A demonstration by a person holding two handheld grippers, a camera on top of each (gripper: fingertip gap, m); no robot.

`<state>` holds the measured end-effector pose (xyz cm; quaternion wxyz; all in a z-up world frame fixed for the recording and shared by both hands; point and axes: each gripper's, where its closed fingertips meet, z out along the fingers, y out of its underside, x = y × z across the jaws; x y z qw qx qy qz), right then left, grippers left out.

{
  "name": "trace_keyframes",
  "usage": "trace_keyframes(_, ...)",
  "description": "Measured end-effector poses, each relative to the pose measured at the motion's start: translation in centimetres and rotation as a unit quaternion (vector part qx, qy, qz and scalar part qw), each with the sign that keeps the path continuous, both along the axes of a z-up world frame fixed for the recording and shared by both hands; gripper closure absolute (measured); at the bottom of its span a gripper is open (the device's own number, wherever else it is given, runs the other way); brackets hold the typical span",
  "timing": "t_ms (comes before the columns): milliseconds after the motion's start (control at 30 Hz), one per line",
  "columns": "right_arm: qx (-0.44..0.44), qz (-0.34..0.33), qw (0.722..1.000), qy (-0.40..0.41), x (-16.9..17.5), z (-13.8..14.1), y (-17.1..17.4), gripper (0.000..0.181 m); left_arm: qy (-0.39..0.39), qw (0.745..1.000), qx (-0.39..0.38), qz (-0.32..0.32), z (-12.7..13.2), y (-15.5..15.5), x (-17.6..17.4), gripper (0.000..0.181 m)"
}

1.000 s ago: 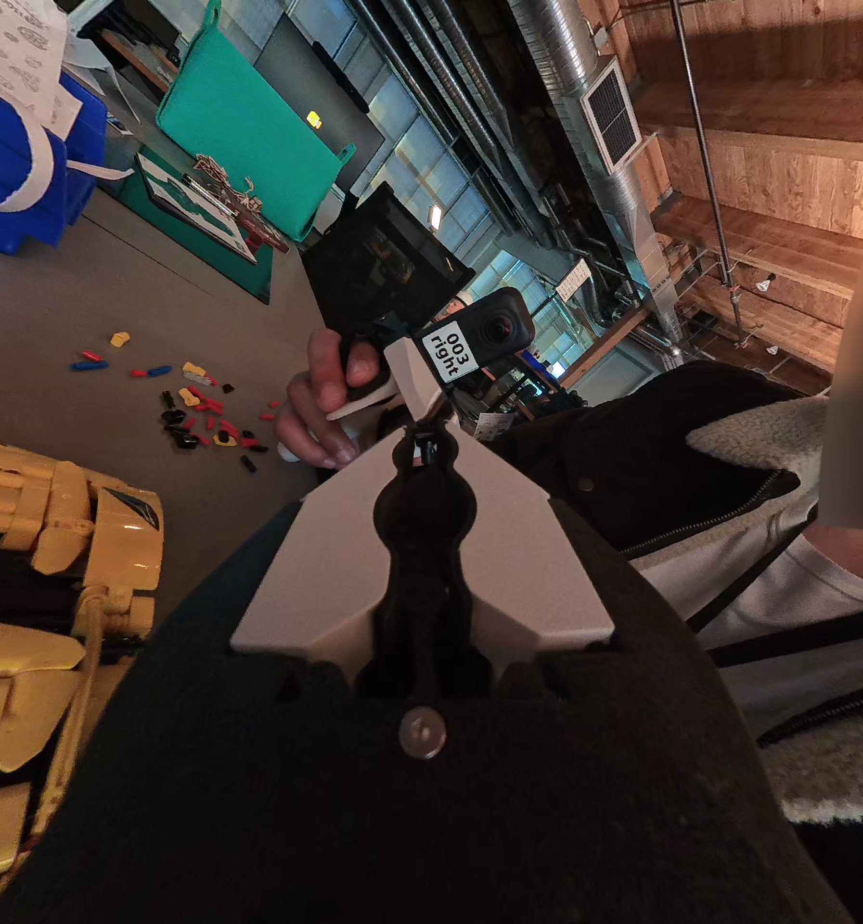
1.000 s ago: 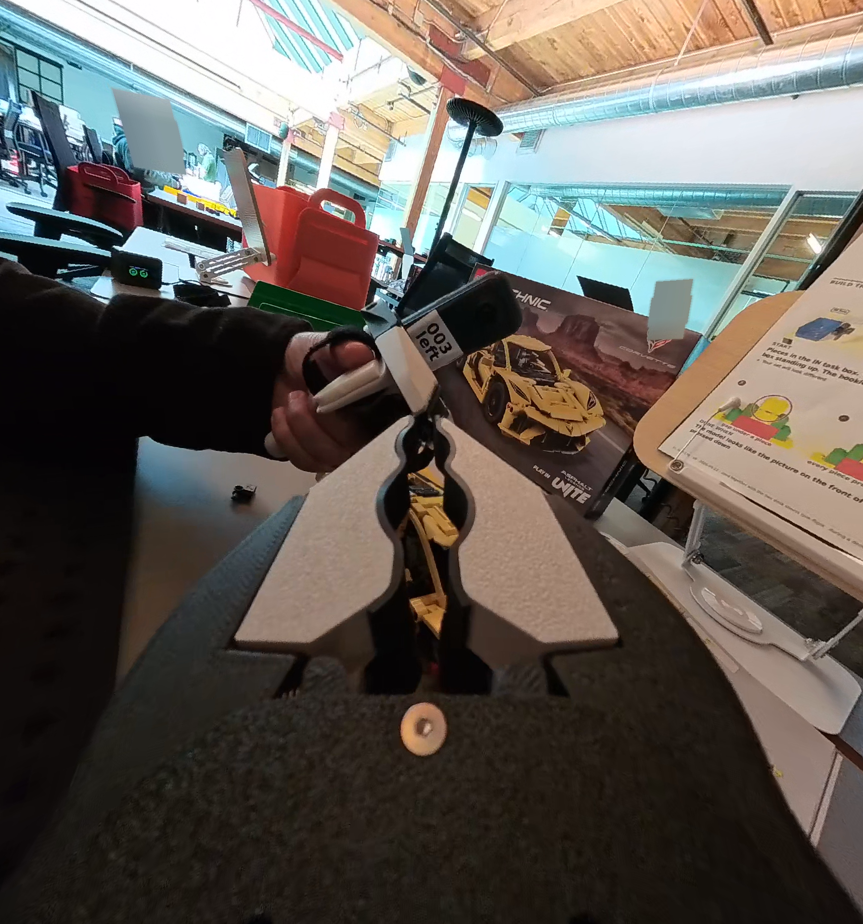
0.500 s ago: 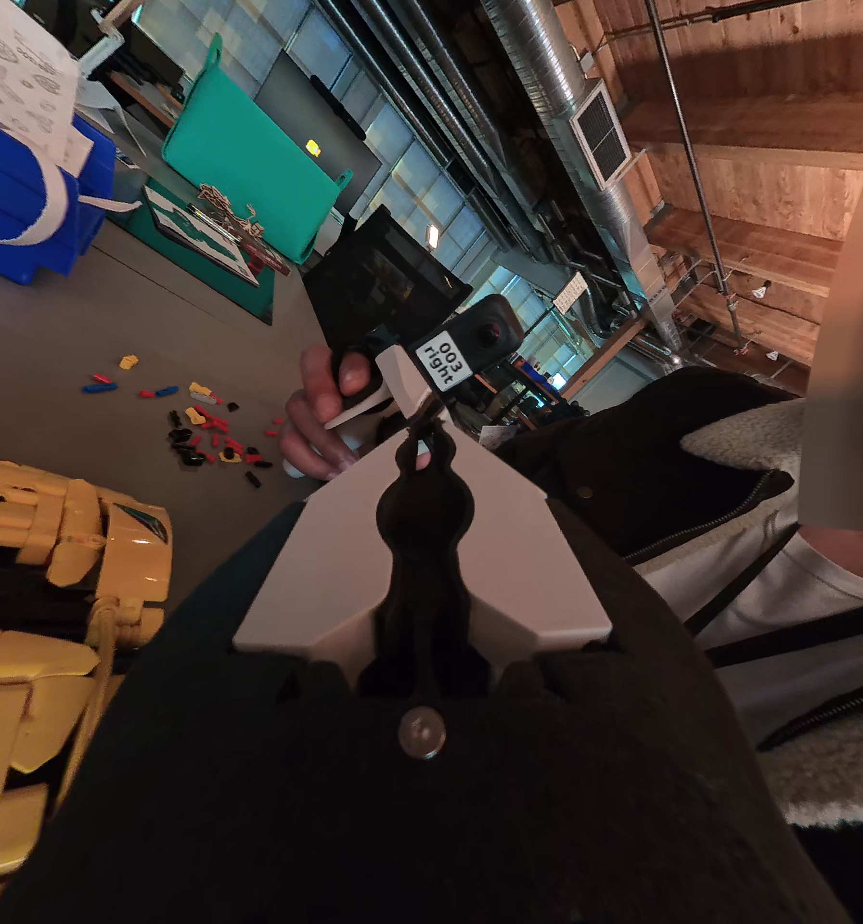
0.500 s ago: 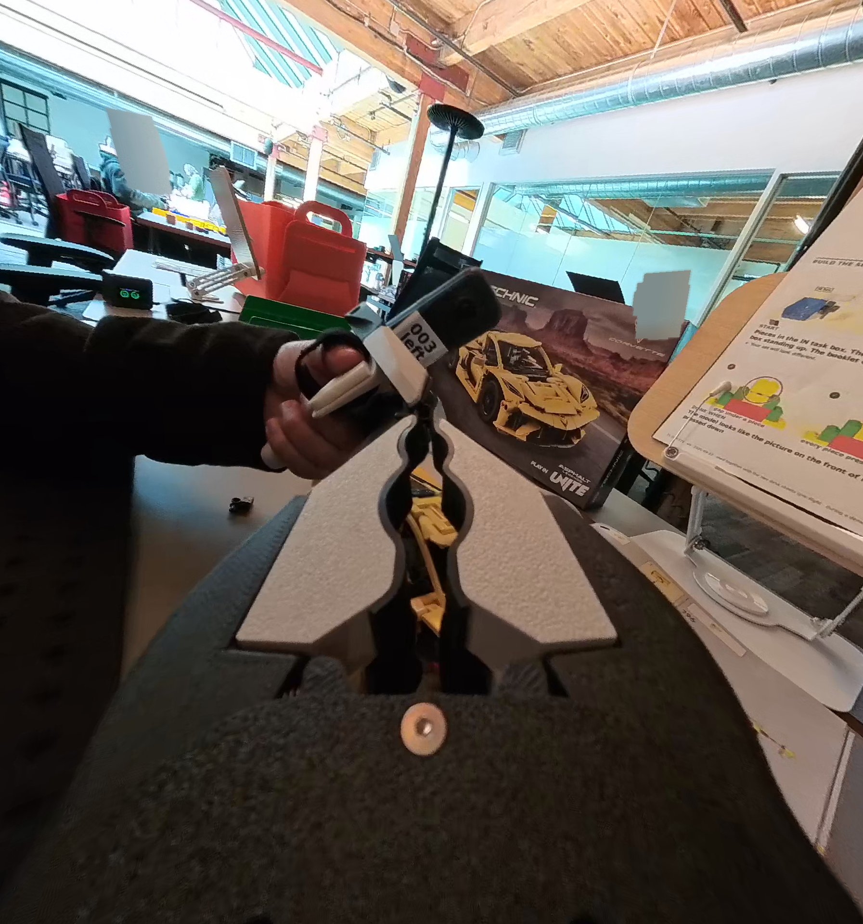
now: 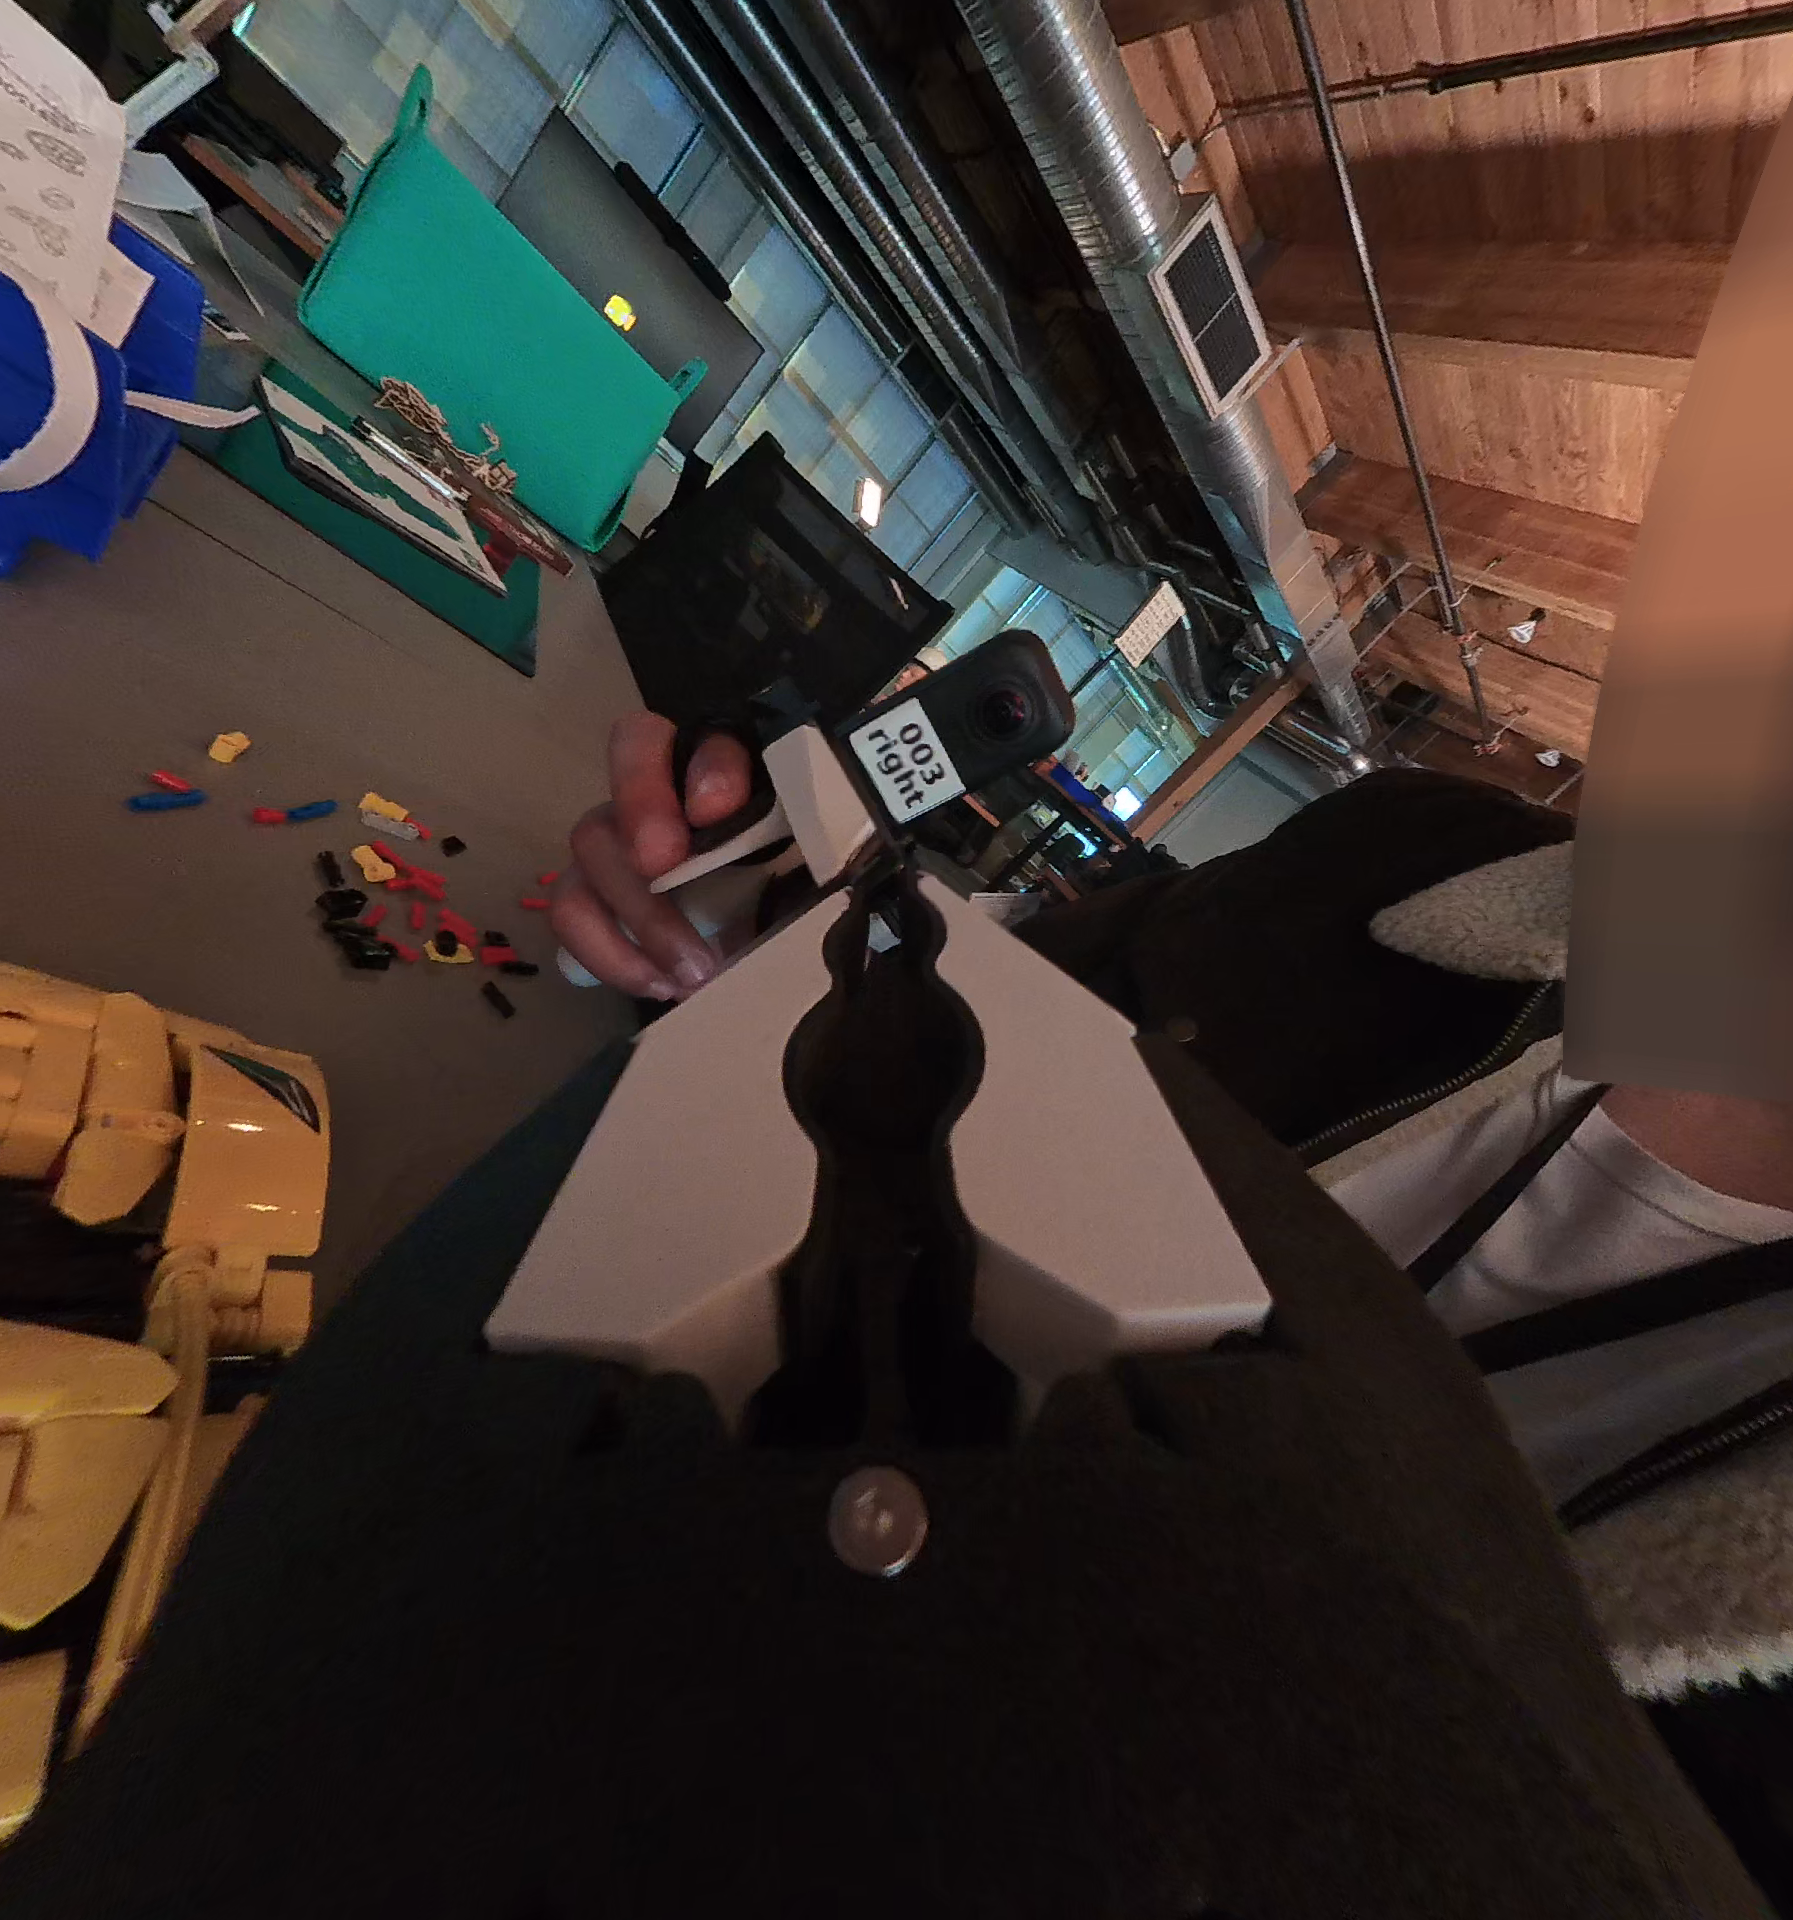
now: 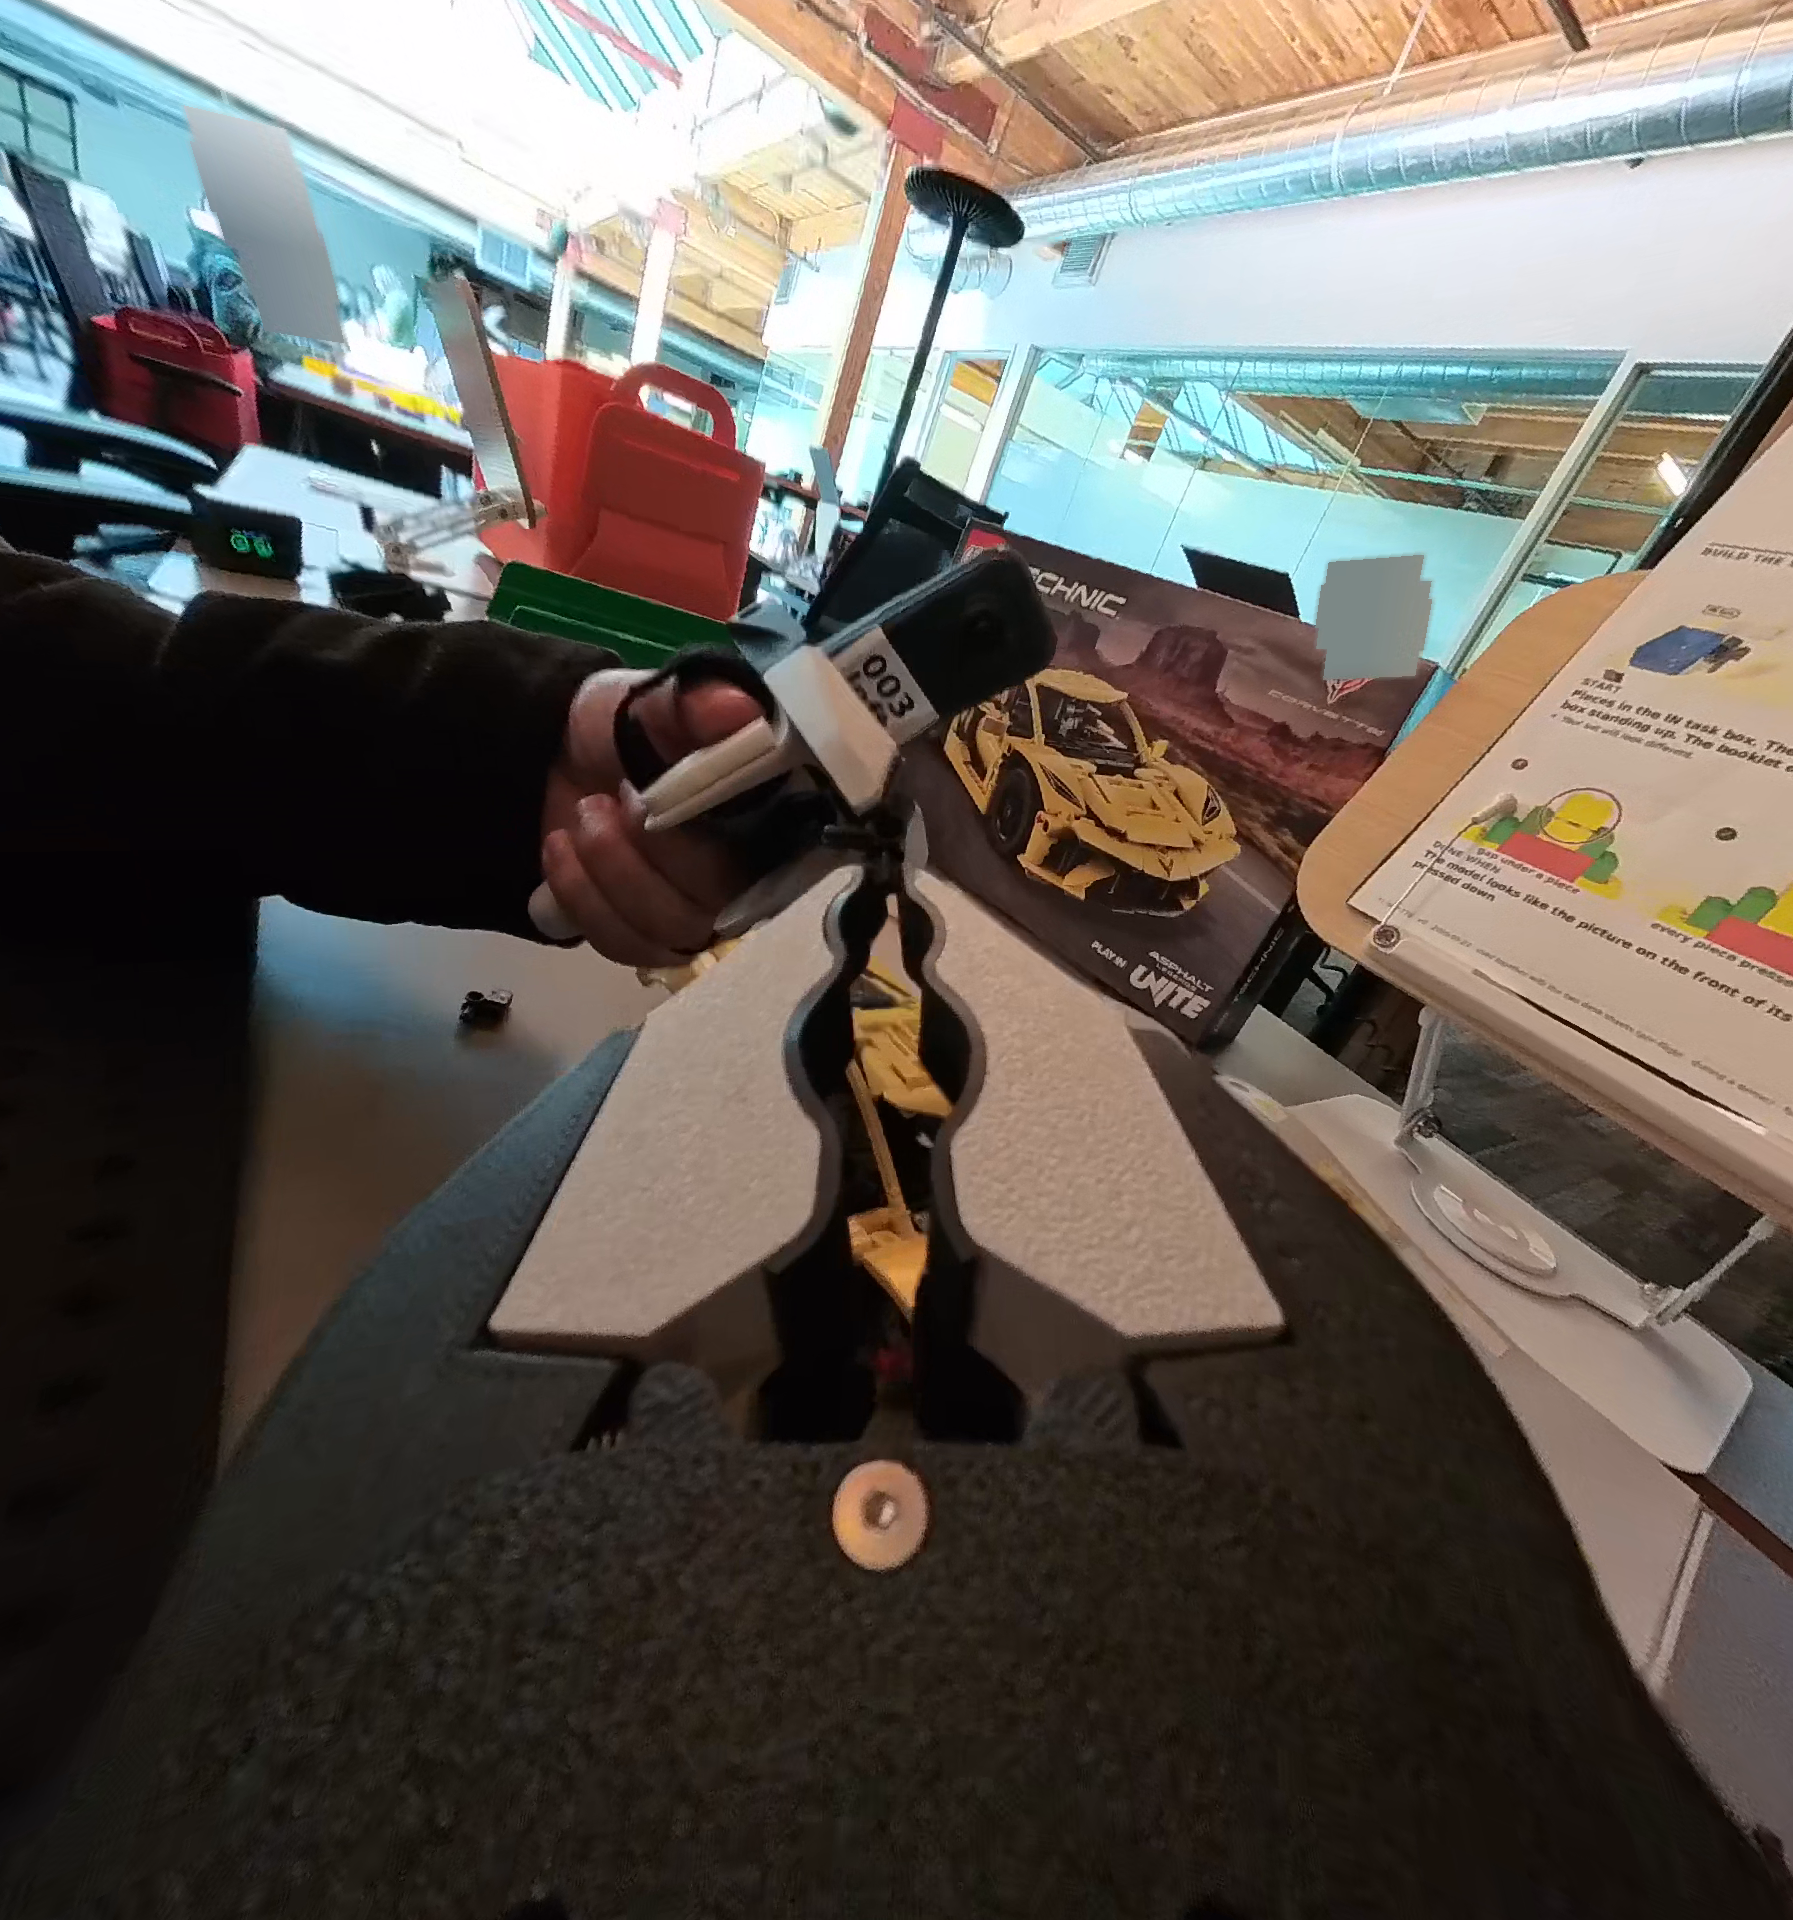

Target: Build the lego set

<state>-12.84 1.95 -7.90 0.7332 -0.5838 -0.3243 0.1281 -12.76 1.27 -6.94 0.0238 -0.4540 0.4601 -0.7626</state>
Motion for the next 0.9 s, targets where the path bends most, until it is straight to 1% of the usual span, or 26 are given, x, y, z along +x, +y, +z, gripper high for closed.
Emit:
trace_keyframes(67, 0.005, -0.027, 0.999, -0.042, 0.4, -0.5, 0.4, 0.178, 0.01, 0.999, 0.028, 0.022, -0.6, 0.4, 0.4, 0.176)
trace_keyframes(167, 0.021, -0.086, 0.988, -0.126, 1.2, -1.8, 1.2, 0.179, 0.045, 0.994, 0.077, 0.059, -2.1, 1.2, 1.0, 0.175)
trace_keyframes(267, 0.014, -0.104, 0.982, -0.158, 1.4, -2.7, 1.6, 0.179, 0.061, 0.99, 0.105, 0.07, -2.9, 1.5, 1.2, 0.175)
trace_keyframes(367, 0.027, -0.114, 0.974, -0.191, 1.4, -3.0, 1.6, 0.179, 0.069, 0.989, 0.111, 0.07, -3.4, 1.6, 1.2, 0.174)
trace_keyframes(567, 0.03, -0.125, 0.969, -0.21, 1.4, -3.3, 1.8, 0.179, 0.079, 0.988, 0.111, 0.072, -3.9, 1.7, 1.5, 0.173)
trace_keyframes(733, 0.027, -0.119, 0.97, -0.209, 1.3, -3.5, 1.8, 0.179, 0.08, 0.987, 0.117, 0.071, -4.0, 1.5, 1.5, 0.174)
trace_keyframes(833, 0.027, -0.108, 0.971, -0.21, 1.1, -3.7, 1.6, 0.178, 0.078, 0.986, 0.132, 0.066, -4.1, 1.3, 1.2, 0.174)
trace_keyframes(900, 0.027, -0.112, 0.971, -0.207, 1.2, -3.6, 1.7, 0.178, 0.073, 0.983, 0.149, 0.077, -4.1, 1.4, 1.4, 0.175)
